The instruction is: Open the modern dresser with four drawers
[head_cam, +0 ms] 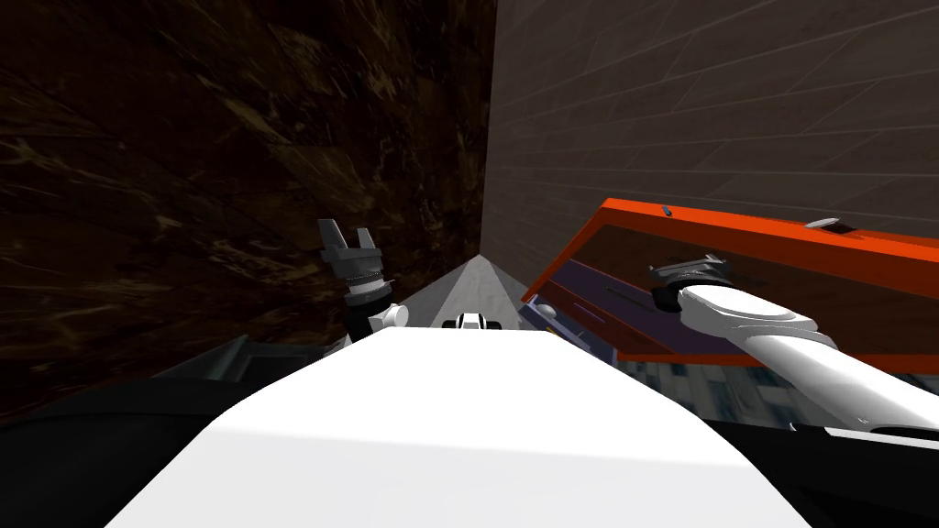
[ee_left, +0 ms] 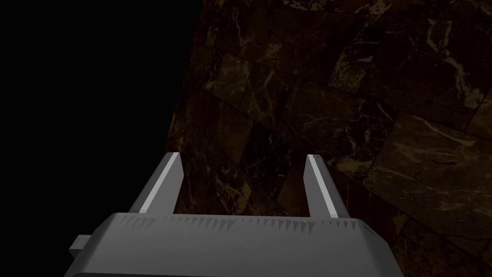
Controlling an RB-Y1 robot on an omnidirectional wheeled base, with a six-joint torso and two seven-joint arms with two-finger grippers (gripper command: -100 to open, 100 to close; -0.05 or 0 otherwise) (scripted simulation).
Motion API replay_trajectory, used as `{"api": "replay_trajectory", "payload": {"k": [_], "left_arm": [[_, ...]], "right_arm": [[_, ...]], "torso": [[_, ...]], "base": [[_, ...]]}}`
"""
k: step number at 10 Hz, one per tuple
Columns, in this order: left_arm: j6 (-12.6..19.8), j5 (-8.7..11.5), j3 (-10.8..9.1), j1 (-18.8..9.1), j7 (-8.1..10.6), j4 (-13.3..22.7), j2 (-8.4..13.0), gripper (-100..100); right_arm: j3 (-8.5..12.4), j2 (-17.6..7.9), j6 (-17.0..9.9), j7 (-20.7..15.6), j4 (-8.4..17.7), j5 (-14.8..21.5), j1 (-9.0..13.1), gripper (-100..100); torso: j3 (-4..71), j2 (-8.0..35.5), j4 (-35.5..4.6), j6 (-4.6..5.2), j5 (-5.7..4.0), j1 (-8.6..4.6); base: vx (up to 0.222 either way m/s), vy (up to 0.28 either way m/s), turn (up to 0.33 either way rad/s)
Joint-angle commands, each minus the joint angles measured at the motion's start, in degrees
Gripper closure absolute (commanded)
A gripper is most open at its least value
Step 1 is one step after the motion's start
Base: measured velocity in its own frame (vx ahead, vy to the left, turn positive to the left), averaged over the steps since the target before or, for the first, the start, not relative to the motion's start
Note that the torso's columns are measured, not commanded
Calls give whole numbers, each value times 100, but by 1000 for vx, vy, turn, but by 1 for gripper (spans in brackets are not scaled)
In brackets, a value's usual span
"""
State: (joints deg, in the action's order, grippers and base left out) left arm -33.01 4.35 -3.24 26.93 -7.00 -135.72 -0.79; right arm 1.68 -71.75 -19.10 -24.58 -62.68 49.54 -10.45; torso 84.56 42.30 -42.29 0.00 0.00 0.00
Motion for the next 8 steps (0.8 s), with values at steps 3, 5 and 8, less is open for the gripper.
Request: {"api": "replay_trajectory", "payload": {"k": [3, 5, 8], "left_arm": [[0, 0, 0, 0, 0, 0, 0, 0], [0, 0, 1, -2, 0, 0, 0, 0], [1, 0, 1, -3, 0, 1, 0, 0]], "right_arm": [[37, -144, 256, 27, 67, -267, 47, -100], [-35, -205, 149, -6, 329, -503, 49, -100], [-149, -291, -45, -64, 712, -851, 46, -100]], "torso": [[0, 0, 0, 0, 1, 3], [-7, 13, -3, -7, 1, 2], [-10, 14, -6, 6, -1, -4]], "base": [[11, -20, 0], [-92, -31, 286], [-170, -56, 347]]}}
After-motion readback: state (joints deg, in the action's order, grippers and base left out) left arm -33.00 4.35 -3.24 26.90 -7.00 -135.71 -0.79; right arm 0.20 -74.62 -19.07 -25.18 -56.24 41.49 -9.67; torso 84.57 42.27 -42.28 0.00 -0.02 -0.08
